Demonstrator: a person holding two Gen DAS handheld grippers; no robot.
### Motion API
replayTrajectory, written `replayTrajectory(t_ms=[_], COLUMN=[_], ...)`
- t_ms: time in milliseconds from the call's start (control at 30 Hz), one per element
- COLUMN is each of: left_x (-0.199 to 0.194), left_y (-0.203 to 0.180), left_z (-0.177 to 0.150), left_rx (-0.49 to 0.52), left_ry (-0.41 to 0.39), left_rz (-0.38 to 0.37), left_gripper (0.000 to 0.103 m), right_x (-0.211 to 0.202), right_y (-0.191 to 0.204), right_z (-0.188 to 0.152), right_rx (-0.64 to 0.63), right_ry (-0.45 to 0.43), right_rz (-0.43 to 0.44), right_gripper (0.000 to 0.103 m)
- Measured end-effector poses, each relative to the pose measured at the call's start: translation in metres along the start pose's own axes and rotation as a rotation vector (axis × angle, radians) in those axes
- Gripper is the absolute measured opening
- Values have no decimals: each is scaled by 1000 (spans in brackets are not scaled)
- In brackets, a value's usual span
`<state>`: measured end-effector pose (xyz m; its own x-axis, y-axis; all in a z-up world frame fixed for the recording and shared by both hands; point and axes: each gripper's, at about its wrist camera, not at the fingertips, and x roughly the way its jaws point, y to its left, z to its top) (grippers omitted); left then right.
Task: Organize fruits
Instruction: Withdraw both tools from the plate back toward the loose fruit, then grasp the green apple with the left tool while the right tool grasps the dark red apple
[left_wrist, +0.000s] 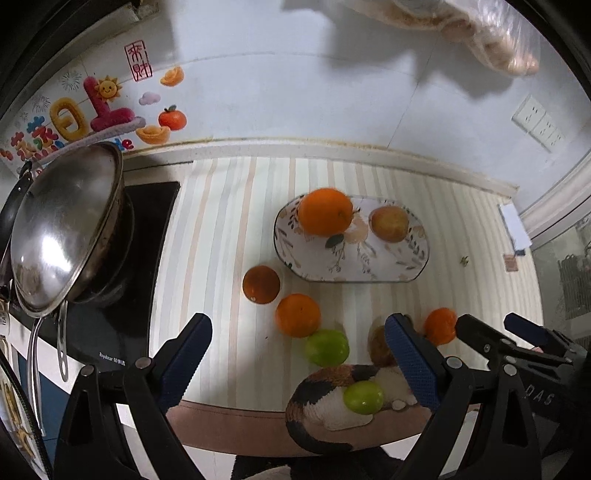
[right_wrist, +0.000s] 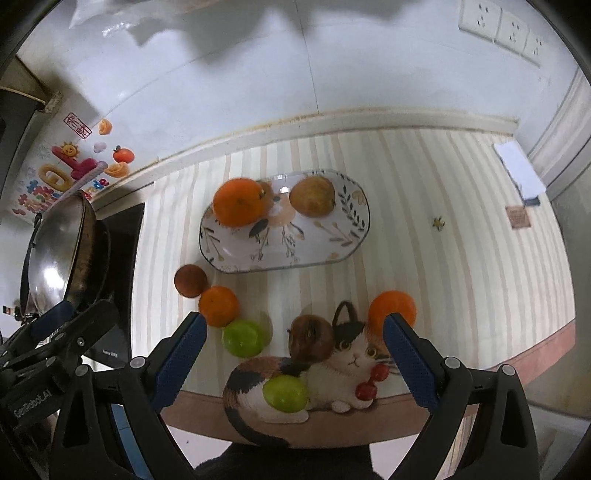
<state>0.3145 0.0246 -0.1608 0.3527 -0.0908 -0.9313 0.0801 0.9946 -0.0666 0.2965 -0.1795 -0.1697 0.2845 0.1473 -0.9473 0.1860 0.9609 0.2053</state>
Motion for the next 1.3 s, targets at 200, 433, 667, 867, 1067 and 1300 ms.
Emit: replayTrajectory(t_ms=[200,433,667,867,1067,1300], left_x=[61,127,150,170,188,188], left_y=[-8,-10,-9,-28,-51,-69], left_z=[-21,-43,-53,-53,-49,-58], left_rx=[-1,-35,-43,15,91,160], left_ry=[132,293,346,375,385,383], left_rz=[18,48,70,43,20,56], left_gripper=[96,96,96,96,71,59], right_x=[39,130,197,196,186,190], right_y=[-33,-66,-58,-53,-75,-85], right_z=[-7,-23,-29,-30,-29,-30], right_rx=[59,149,153,59,48,71], right_ry=[84,258,372,356,356,367], right_rz=[22,132,195,167,91,94], right_gripper=[98,92,64,63,63,64])
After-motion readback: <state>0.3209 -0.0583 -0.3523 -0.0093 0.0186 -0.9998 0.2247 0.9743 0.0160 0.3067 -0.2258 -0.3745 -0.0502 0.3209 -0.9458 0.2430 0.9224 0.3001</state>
